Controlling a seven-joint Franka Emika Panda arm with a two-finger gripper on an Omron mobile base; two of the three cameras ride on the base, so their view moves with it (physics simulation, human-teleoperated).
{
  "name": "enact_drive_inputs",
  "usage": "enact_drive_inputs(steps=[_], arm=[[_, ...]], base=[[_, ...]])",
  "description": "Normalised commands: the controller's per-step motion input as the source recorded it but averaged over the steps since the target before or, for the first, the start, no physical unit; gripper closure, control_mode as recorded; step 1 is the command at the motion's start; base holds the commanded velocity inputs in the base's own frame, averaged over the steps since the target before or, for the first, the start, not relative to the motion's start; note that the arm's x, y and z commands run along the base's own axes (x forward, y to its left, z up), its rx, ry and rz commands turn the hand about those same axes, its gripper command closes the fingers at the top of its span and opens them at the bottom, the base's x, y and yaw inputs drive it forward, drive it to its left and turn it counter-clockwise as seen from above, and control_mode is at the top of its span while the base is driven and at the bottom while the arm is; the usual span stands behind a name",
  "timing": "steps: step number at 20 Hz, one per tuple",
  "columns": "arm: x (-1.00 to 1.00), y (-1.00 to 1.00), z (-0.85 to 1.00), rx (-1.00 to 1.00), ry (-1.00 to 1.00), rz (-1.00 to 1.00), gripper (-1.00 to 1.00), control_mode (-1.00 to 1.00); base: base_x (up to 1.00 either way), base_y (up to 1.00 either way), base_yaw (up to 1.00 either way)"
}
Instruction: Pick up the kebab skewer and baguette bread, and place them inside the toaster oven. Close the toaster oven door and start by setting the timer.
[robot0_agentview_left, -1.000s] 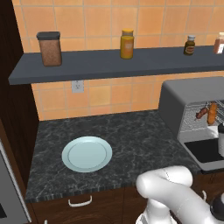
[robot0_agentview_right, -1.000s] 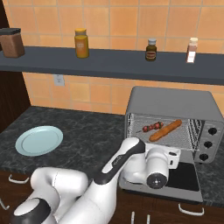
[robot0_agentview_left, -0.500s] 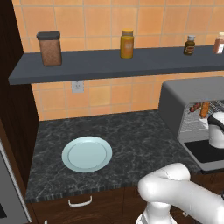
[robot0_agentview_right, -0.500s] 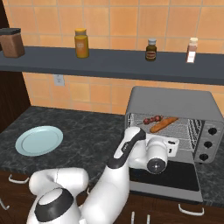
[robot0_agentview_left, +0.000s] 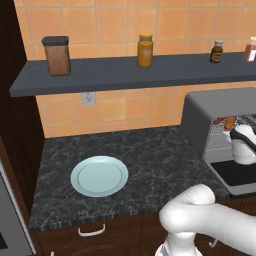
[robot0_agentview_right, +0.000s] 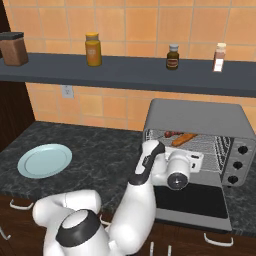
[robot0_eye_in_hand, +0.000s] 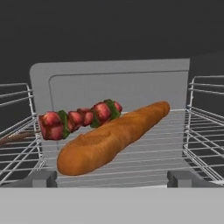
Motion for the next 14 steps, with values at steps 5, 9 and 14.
enact_drive_inputs(steps=[5,9,14], arm=[[-0.23,-0.1,-0.05,0.0,0.0,0.0,-1.0,-1.0],[-0.99,-0.5,-0.02,0.0,0.0,0.0,-1.0,-1.0],[-0.98,-0.34,0.0,0.0,0.0,0.0,-1.0,-1.0]], base=[[0.0,0.0,0.0],[0.0,0.0,0.0],[0.0,0.0,0.0]])
